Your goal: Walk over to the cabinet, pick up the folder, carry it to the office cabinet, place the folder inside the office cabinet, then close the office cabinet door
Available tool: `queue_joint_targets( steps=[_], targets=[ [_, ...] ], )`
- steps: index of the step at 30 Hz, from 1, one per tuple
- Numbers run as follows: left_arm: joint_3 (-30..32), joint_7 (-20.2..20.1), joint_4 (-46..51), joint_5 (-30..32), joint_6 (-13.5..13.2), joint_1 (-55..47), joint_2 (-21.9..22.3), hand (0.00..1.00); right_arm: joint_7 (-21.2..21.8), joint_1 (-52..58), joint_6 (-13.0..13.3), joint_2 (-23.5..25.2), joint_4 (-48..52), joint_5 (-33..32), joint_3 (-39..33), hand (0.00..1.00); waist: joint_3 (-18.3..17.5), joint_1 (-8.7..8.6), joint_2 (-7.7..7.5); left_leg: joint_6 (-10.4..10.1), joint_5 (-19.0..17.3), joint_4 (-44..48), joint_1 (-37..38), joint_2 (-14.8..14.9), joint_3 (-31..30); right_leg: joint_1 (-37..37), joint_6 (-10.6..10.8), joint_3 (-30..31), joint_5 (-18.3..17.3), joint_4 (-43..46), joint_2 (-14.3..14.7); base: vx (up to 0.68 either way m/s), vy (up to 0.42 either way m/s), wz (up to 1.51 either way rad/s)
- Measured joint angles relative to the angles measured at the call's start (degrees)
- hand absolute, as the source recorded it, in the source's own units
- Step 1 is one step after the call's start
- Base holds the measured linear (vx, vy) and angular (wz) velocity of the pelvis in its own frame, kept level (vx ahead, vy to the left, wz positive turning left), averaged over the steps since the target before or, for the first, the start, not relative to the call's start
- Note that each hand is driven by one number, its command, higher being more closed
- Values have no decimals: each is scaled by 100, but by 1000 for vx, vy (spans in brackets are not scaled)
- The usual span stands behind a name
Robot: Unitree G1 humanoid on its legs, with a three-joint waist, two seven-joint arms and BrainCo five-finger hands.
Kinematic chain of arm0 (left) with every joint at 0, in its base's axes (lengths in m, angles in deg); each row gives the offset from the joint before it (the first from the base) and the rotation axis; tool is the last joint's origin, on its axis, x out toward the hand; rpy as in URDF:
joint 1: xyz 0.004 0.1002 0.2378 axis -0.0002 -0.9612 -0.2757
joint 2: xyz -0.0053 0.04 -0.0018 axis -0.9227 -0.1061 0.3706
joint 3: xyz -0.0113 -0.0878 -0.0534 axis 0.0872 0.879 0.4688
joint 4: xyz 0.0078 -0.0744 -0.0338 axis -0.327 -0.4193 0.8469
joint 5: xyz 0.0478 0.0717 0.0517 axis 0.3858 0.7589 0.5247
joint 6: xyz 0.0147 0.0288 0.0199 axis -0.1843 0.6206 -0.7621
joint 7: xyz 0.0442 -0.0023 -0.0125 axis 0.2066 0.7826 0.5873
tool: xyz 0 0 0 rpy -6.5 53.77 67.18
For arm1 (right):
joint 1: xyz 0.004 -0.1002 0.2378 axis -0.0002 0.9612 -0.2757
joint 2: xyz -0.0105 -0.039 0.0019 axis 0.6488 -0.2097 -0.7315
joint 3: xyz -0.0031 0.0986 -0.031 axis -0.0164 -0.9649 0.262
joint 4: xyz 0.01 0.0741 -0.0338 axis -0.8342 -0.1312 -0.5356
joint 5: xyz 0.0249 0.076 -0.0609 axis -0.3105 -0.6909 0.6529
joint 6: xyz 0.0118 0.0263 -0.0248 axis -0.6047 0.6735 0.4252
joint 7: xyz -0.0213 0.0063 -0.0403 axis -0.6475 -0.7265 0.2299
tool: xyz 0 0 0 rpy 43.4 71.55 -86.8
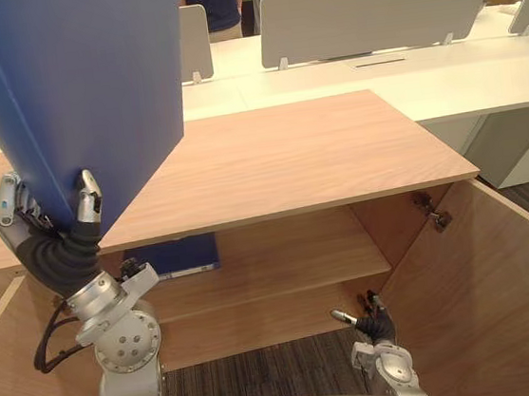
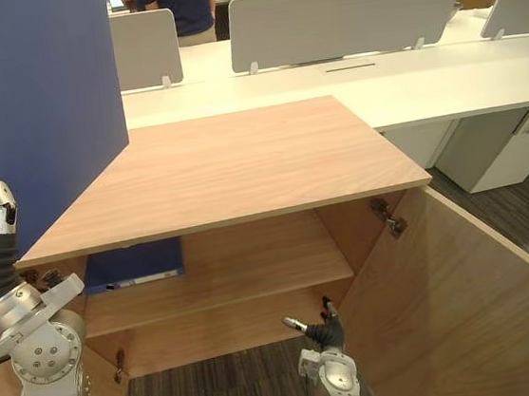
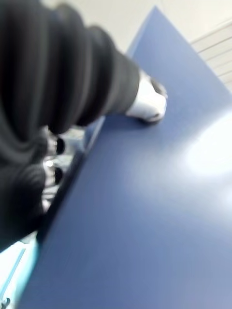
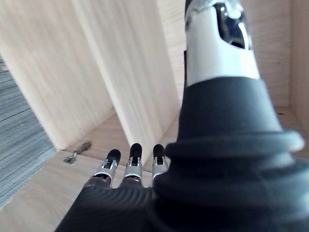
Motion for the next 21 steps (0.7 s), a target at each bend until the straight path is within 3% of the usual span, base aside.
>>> queue_joint_targets(
  steps=[4,6,12,21],
  targets=[
    [-193,-65,130,-410,-71,-141,91,100,-20,134,118,76,683,-23,25,0,18,-6,-15,2,-9,1,0,0,16,-2,1,14,1,-16,0,-3,-13,-2],
    [-371,-247,132,-741,-185,-162,93,100,-22,191,240,78,1477,-27,195,0,55,-12,-11,5,-18,3,9,0,42,-4,4,36,3,-21,2,-8,-21,-6],
    [-665,-554,131,-1005,-252,-166,85,100,-1,180,625,155,2833,-192,407,0,149,-19,43,13,-63,4,49,-4,159,-24,17,160,11,-21,8,-21,-18,-10],
    [-884,-931,-87,-1196,-323,-154,20,100,15,-208,945,110,3781,-193,657,0,159,-15,38,12,-78,5,57,-9,188,-33,22,193,14,-21,14,-10,-10,-1]
  ],
)
